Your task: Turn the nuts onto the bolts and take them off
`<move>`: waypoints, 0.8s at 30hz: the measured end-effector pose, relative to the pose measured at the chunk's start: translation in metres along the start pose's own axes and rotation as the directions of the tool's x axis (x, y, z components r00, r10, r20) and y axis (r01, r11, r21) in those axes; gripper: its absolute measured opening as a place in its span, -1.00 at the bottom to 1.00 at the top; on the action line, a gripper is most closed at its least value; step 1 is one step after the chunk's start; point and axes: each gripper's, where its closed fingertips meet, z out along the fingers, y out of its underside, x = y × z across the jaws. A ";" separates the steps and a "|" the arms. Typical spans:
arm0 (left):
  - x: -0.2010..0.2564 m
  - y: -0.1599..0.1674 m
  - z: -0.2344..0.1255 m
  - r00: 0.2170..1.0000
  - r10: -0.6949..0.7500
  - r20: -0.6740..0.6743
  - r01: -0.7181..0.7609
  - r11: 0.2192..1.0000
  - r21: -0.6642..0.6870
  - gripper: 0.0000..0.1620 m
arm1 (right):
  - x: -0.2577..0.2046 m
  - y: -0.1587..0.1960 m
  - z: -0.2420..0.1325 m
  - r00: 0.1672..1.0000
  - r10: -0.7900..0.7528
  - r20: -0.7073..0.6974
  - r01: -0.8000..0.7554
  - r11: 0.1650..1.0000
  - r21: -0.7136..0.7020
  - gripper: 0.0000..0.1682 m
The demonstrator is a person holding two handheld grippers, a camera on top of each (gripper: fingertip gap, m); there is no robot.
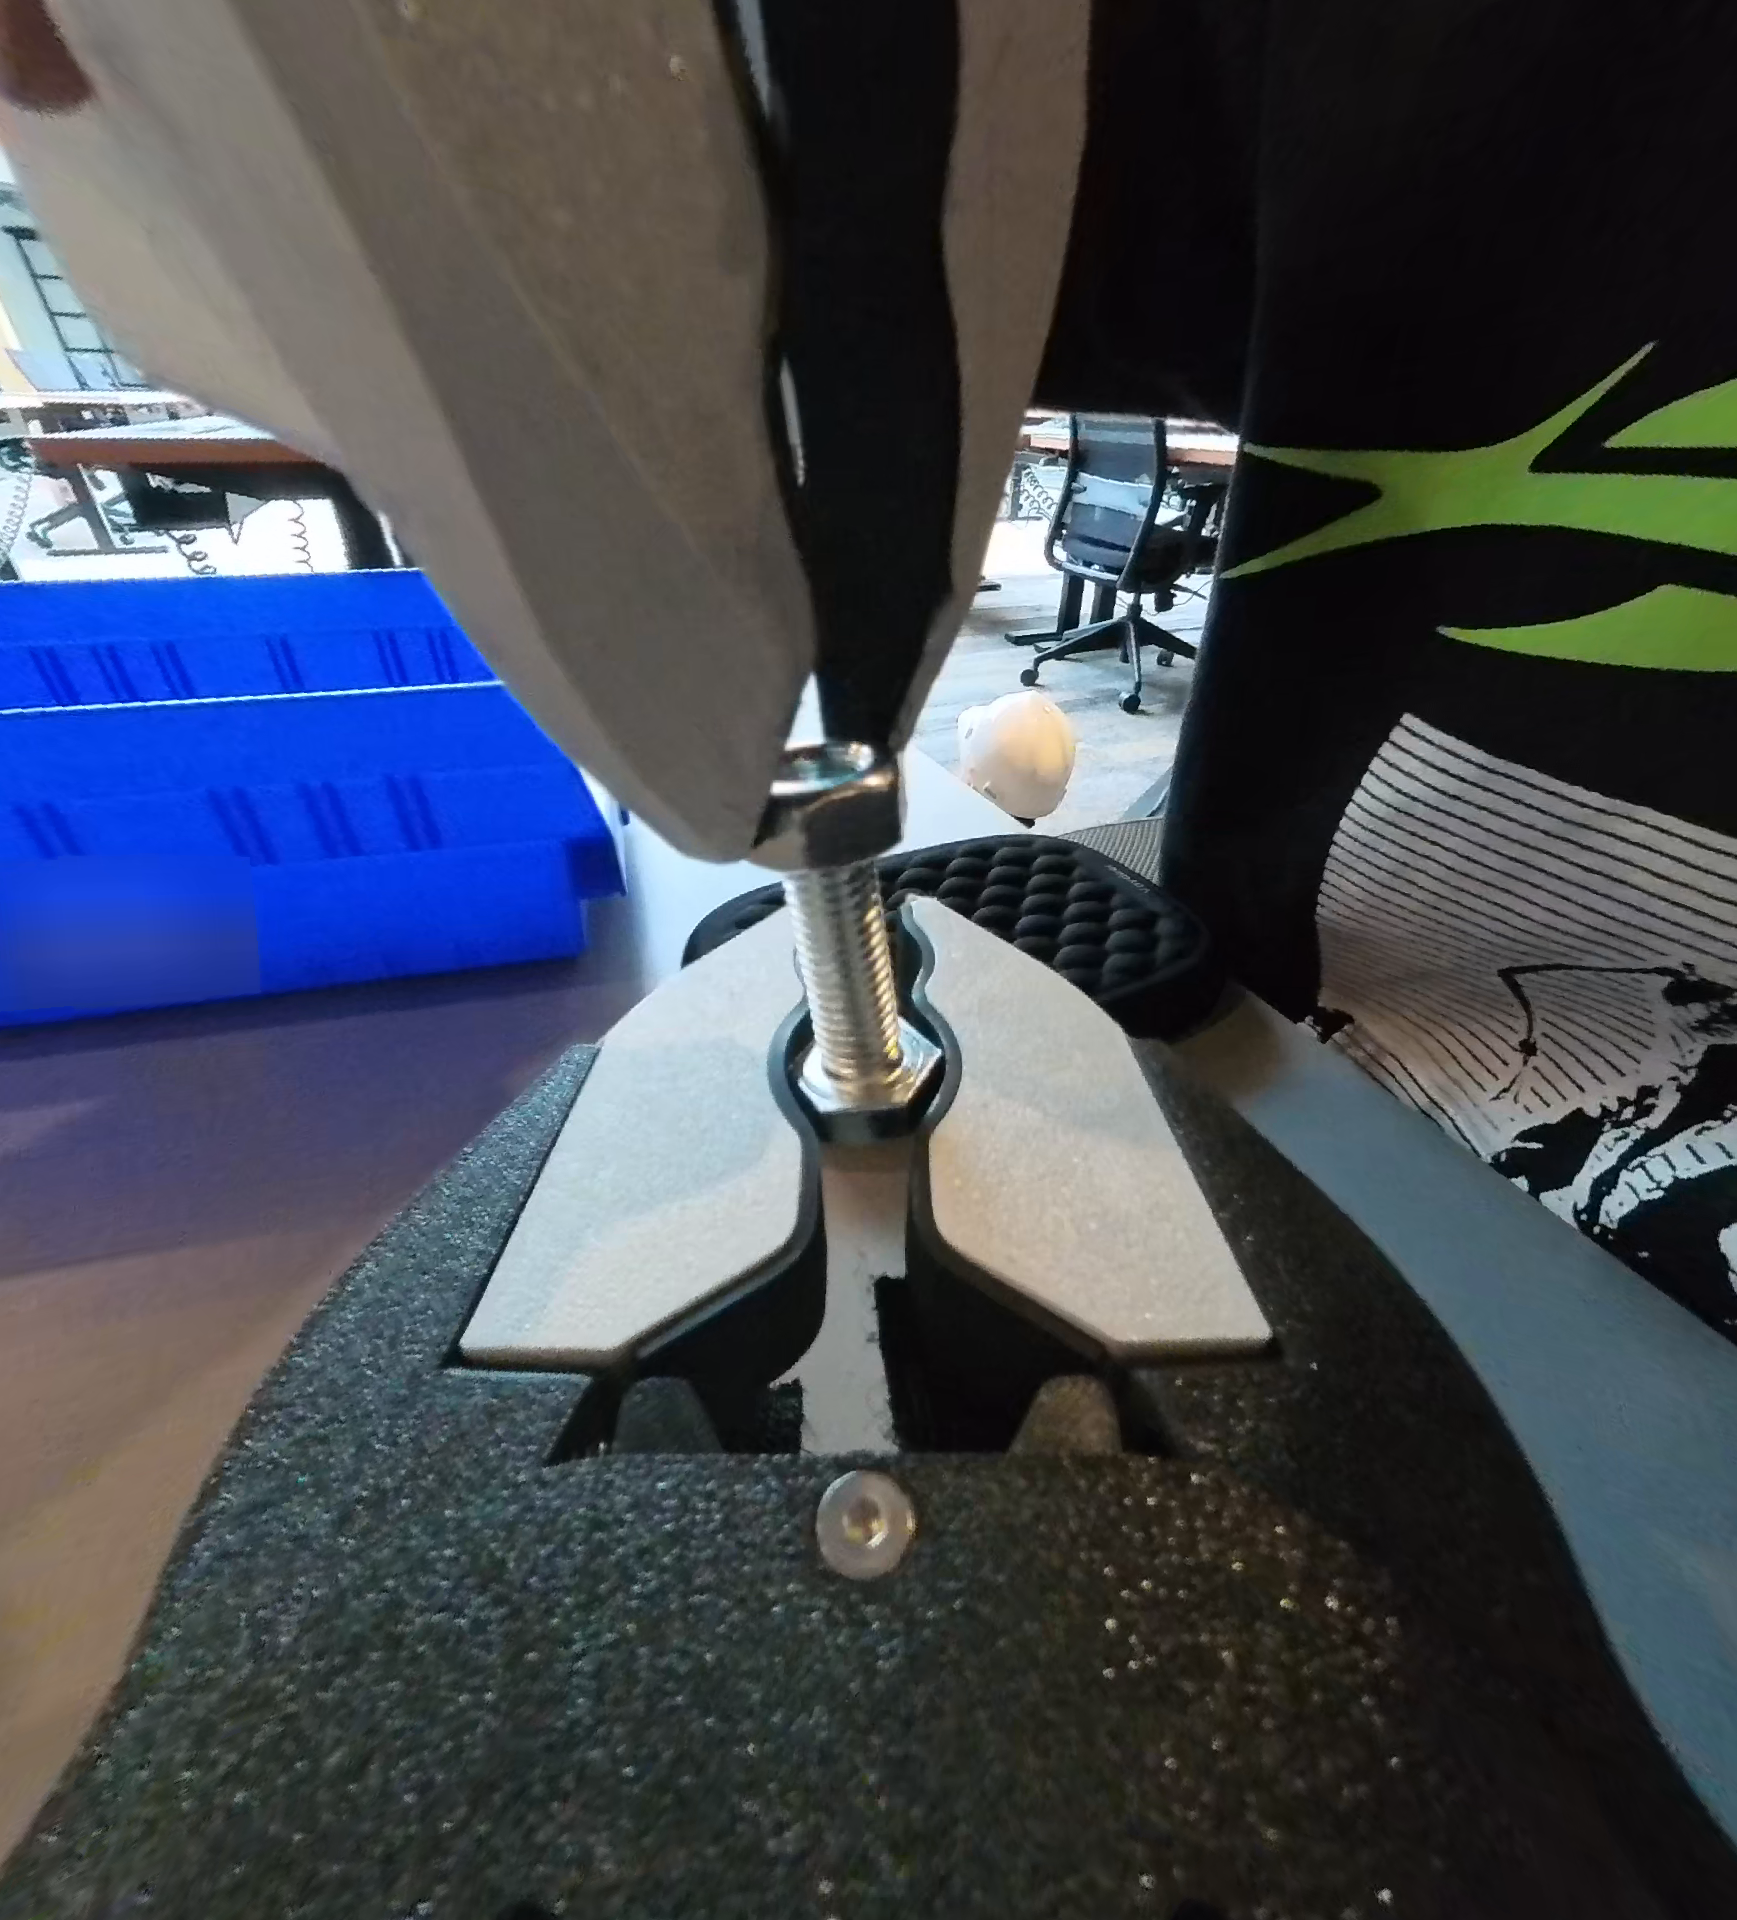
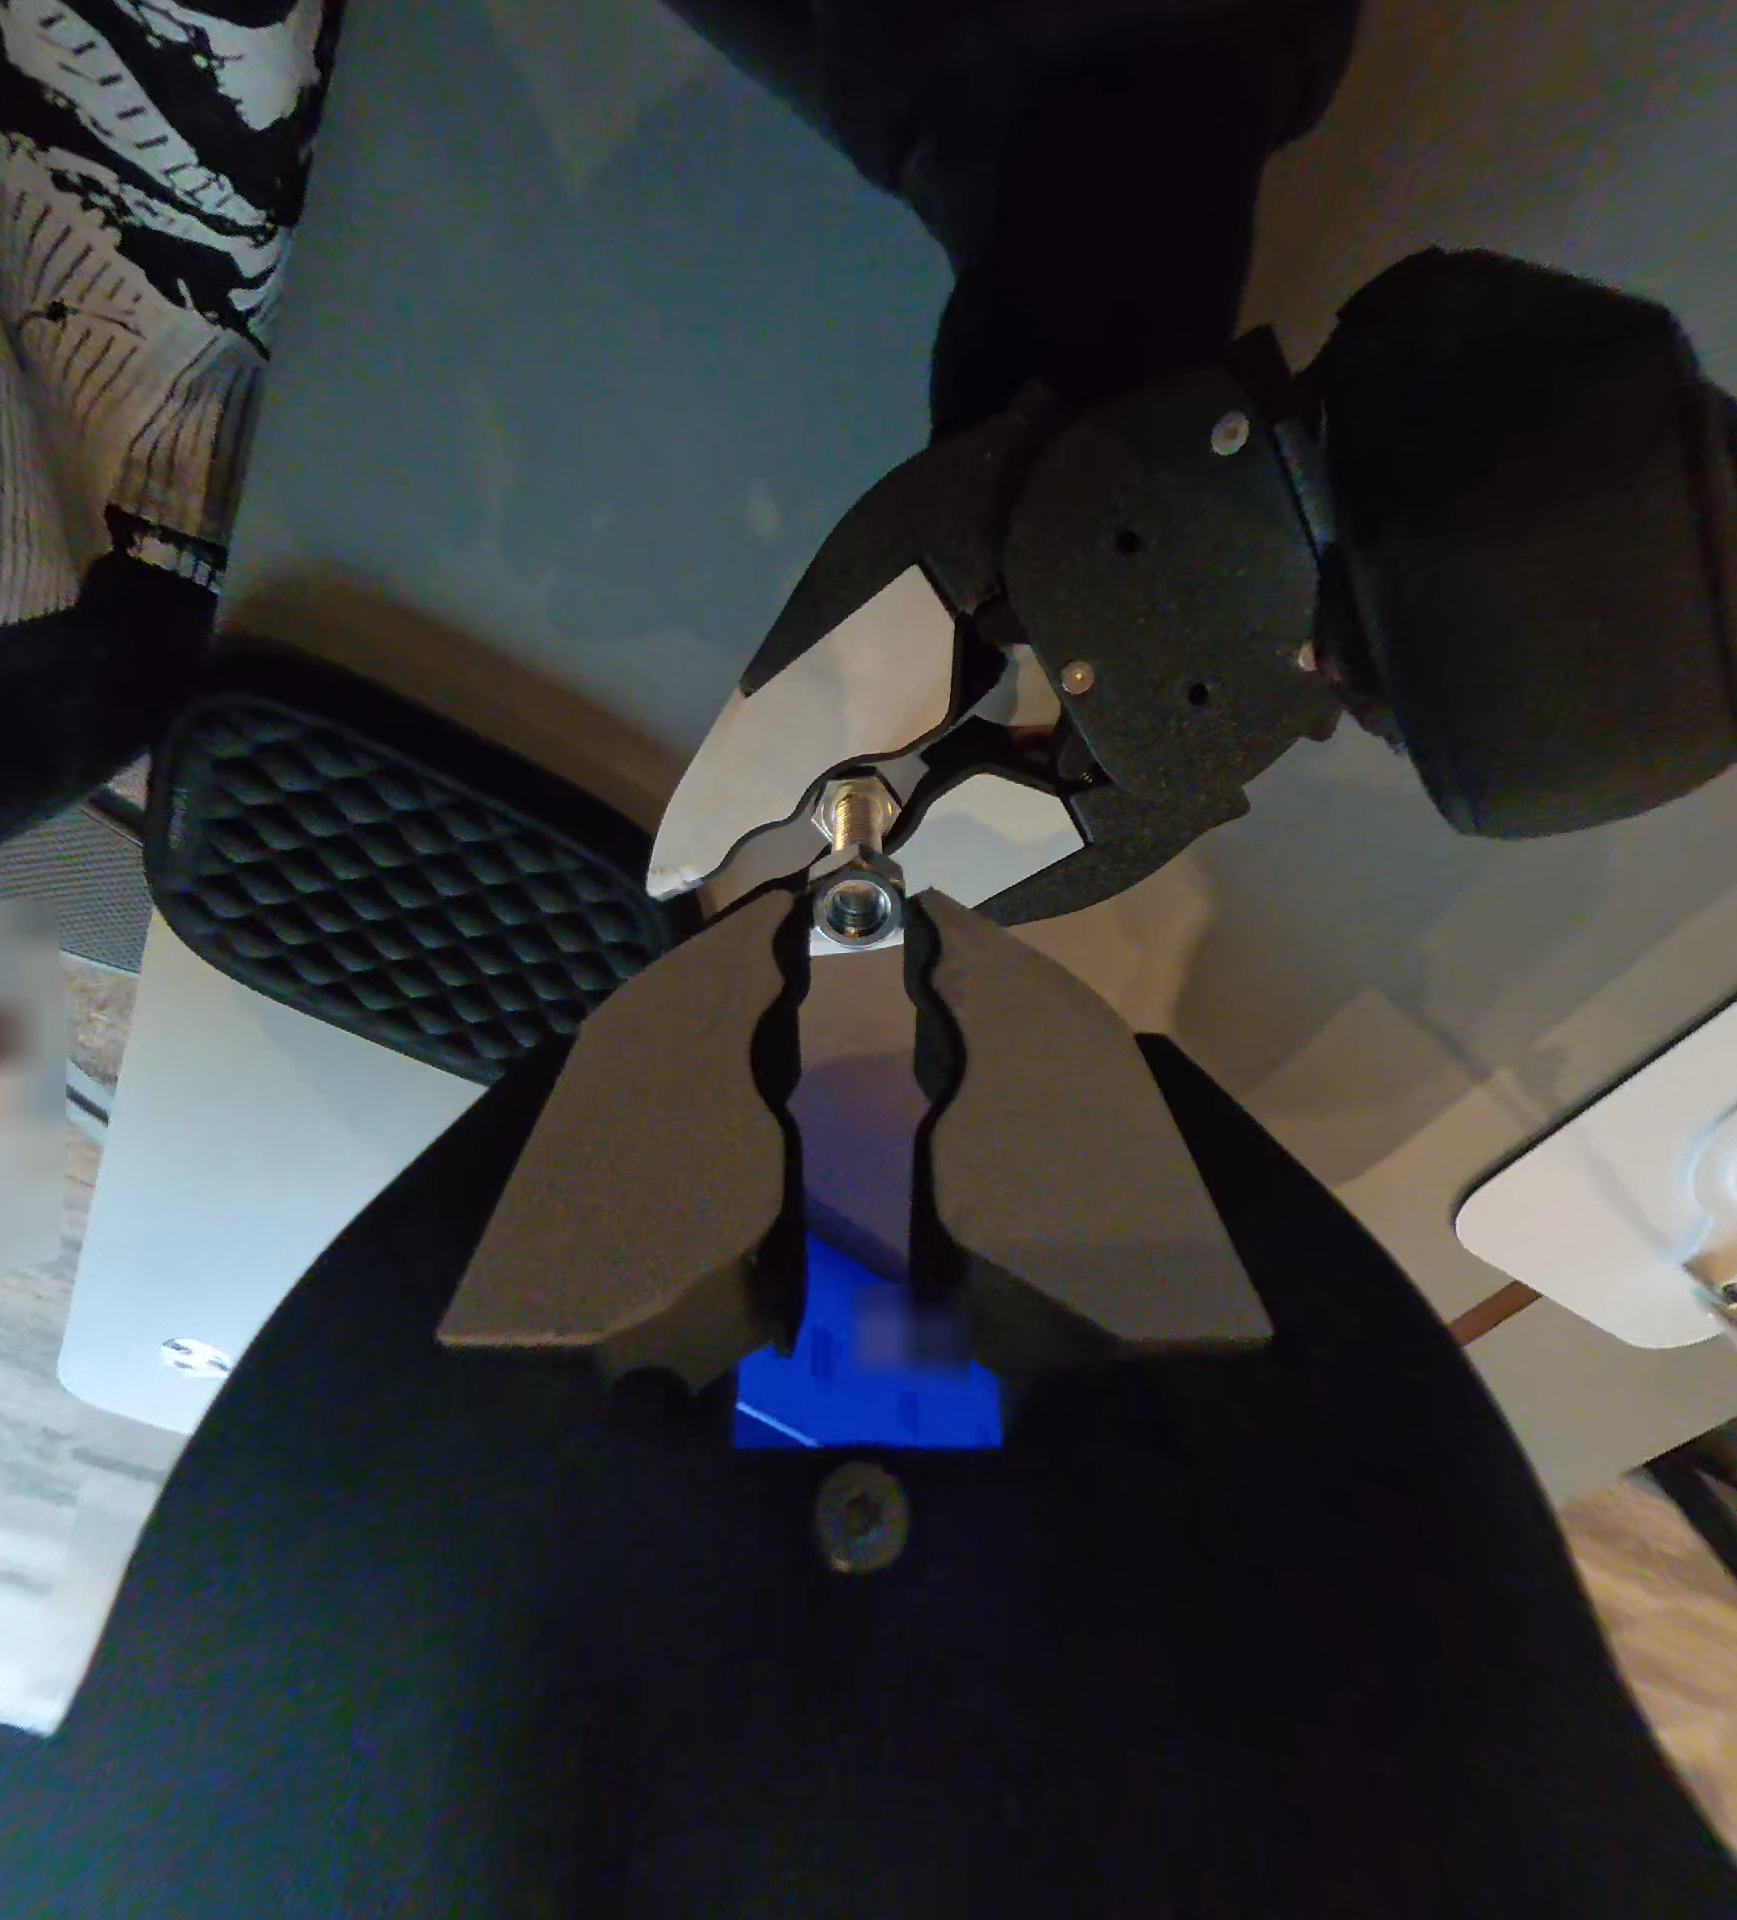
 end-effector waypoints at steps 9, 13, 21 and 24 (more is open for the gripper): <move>-0.001 0.002 0.001 1.000 0.002 0.012 -0.002 1.000 -0.014 -0.86 | -0.003 0.003 0.001 0.930 0.368 0.012 -0.367 0.930 -0.030 -0.80; -0.001 0.002 0.001 1.000 0.002 0.011 -0.002 1.000 -0.012 -0.86 | -0.003 0.003 0.002 0.858 0.513 0.016 -0.513 0.858 -0.014 -0.80; 0.000 0.001 0.000 1.000 0.000 0.000 0.000 1.000 -0.005 -0.86 | 0.003 -0.003 -0.010 0.980 0.195 -0.025 -0.194 0.979 0.062 -0.58; 0.001 0.001 0.001 1.000 0.000 -0.013 0.000 1.000 -0.006 -0.86 | 0.001 -0.003 -0.012 0.999 -0.036 -0.034 0.038 0.996 0.075 -0.60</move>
